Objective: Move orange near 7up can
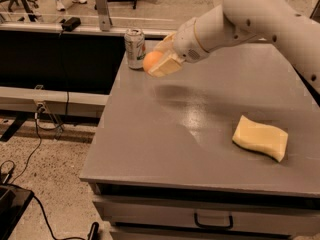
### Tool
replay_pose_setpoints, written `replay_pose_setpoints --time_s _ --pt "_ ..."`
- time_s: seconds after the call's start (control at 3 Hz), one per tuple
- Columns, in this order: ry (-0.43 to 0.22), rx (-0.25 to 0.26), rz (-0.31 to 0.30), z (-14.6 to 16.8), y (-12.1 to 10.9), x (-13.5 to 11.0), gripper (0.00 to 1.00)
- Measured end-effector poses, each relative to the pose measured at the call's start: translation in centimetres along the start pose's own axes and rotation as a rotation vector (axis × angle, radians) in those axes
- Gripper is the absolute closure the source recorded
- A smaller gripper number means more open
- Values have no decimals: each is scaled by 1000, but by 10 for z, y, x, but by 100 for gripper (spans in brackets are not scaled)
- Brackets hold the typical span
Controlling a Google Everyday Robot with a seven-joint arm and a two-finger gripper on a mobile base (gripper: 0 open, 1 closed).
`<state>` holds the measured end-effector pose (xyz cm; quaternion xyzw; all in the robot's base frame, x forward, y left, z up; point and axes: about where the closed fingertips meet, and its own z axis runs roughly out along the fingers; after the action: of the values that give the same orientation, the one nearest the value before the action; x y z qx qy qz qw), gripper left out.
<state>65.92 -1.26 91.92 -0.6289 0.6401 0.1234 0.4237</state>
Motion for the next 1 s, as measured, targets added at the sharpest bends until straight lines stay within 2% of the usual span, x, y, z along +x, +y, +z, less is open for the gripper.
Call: replay_pose_setpoints --time_s 0.33,0.67,1.0 --pt "20 89 97 20 -25 13 100" --pt "0 118 168 40 -40 15 100" --pt "-20 117 208 53 -47 16 85"
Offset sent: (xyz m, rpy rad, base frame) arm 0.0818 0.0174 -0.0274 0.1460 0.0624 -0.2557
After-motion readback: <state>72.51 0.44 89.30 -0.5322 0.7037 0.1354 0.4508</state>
